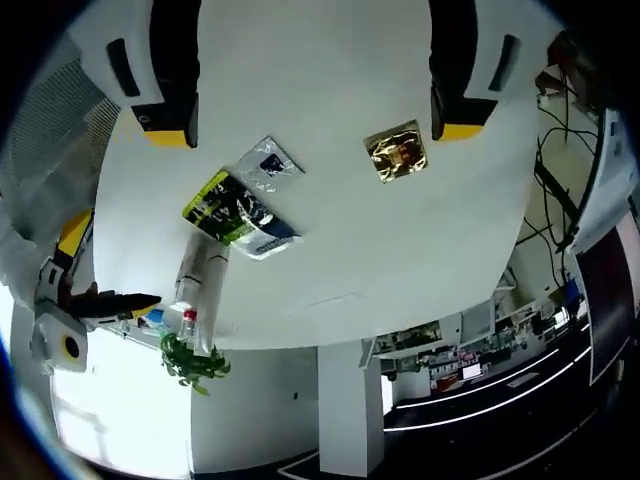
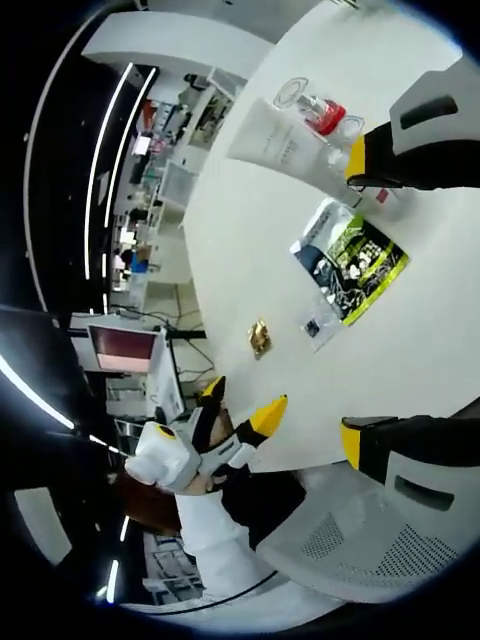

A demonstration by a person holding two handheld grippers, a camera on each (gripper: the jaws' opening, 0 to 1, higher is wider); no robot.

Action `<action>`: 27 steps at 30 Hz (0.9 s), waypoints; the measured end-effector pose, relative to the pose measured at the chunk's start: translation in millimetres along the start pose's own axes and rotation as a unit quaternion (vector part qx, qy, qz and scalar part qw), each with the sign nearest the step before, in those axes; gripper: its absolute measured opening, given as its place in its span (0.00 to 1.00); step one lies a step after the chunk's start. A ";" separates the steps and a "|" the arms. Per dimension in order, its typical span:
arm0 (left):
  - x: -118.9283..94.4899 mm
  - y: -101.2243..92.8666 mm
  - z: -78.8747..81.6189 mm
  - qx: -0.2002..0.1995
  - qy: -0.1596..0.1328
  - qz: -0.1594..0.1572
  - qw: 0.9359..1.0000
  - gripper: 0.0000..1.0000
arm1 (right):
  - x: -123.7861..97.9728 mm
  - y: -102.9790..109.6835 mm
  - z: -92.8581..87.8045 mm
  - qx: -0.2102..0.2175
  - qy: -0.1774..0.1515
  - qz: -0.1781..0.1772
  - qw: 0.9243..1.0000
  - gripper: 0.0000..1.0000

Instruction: Arrange the skincare products in the storage area until every visible bottle or jar stands upright without overlapping.

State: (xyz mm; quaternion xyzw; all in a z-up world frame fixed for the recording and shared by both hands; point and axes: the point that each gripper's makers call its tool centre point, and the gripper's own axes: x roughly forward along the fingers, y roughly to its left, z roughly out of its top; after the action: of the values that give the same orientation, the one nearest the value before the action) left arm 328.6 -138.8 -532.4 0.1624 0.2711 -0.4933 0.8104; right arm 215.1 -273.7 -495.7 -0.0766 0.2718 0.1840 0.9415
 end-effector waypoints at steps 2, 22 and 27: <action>5.0 5.0 -2.0 -0.005 0.001 0.002 1.000 0.90 | 1.9 0.7 -0.8 0.001 0.002 0.003 1.000 0.98; 39.9 58.2 -22.0 -0.032 0.024 0.042 0.998 0.78 | 17.1 5.3 -2.0 -0.003 0.022 0.022 1.000 0.94; 50.0 58.6 -24.9 -0.035 0.036 0.037 0.998 0.75 | 21.1 6.2 -0.6 -0.004 0.023 0.026 0.999 0.94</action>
State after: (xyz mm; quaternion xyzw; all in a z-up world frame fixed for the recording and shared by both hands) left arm 392.0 -134.2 -582.5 0.1618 0.3112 -0.4469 0.8229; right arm 228.9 -261.7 -507.9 -0.0773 0.2947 0.2077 0.9295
